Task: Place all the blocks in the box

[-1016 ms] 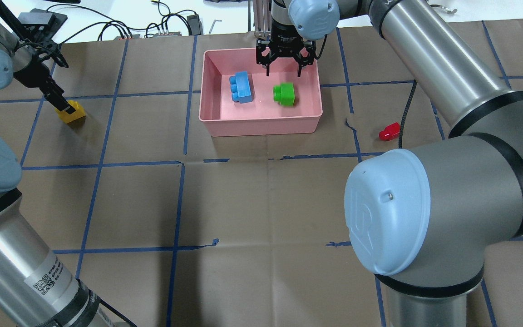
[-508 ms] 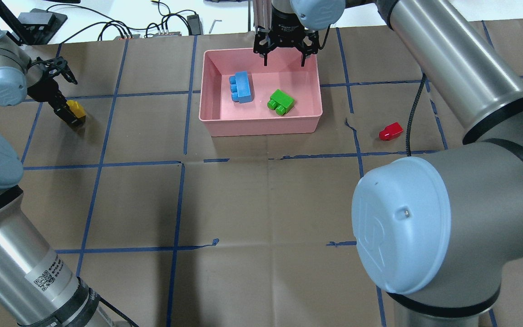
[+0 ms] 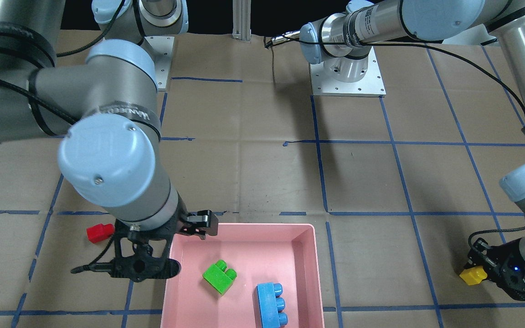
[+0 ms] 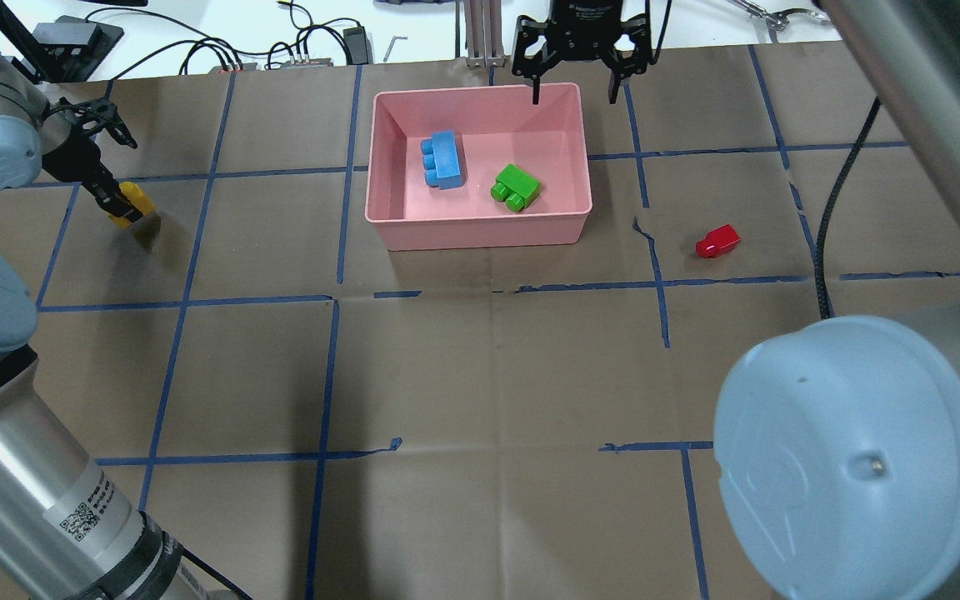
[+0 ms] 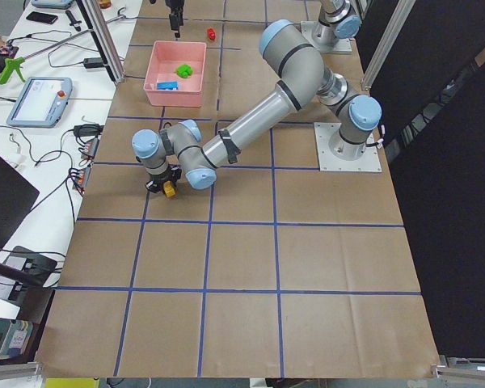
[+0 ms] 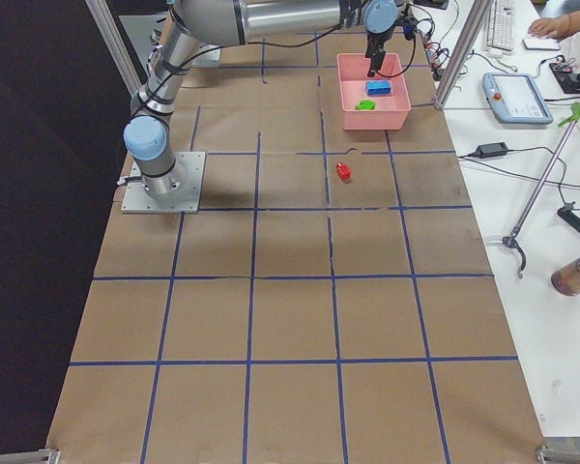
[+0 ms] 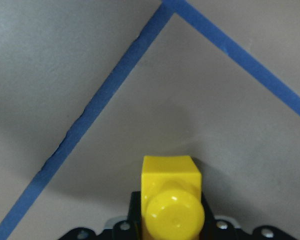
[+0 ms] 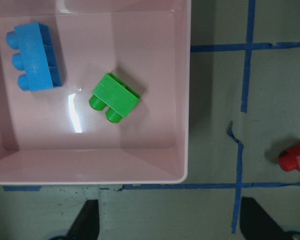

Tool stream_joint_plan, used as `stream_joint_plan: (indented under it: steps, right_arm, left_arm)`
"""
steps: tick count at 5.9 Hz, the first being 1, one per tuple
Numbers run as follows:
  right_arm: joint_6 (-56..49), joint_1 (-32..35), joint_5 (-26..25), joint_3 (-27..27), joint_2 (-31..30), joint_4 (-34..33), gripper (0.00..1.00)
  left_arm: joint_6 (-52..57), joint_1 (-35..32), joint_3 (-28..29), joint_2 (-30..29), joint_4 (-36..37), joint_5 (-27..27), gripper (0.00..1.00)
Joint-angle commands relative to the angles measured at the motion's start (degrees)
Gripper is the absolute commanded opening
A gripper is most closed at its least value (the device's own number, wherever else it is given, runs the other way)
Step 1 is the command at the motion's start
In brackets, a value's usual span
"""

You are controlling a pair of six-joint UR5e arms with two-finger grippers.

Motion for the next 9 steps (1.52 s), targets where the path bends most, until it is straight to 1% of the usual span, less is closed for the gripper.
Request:
stream_joint_plan:
  steps: [1, 2, 3, 4, 6, 7, 8, 9]
  right_arm:
    - [-8.7, -6.5, 0.1, 11.5, -9.1, -0.1, 0.99]
    - [-13.9, -11.4, 0.1, 15.2, -10.8, -3.2, 0.99]
    - [-16.8, -14.0, -0.1, 16.6, -10.8, -3.8, 0.99]
    - [-16.4, -14.5, -0.1, 17.5, -10.7, -5.0, 0.99]
    - [-16.2, -16.7, -0.1, 20.7, -9.6, -8.7, 0.99]
    - [-16.7, -16.9, -0.1, 23.7, -8.4, -13.3, 0.99]
    - [-19.0, -16.9, -0.3, 28.6, -8.1, -19.1, 1.0]
    - [-25.4, -16.9, -1.9, 33.5, -8.1, -25.8, 1.0]
  left_arm:
    - [-9.9, -5.3, -0.1, 4.7, -7.3, 0.6, 0.11]
    - [-21.0, -9.2, -0.2, 6.9, -9.7, 1.3, 0.11]
    - [-31.3, -13.0, 0.6, 7.9, -11.1, 1.2, 0.11]
    - [-42.2, -17.8, 0.9, 8.4, -11.2, 1.3, 0.11]
    - [-68.0, -24.7, 4.2, 9.0, -11.7, 0.5, 0.11]
    - [-84.0, -29.3, 4.5, 8.6, -11.0, 0.2, 0.11]
    - [-97.7, -31.5, 4.4, 8.0, -8.6, -1.7, 0.11]
    - [-106.8, -32.6, 4.2, 7.5, -6.6, -8.0, 0.11]
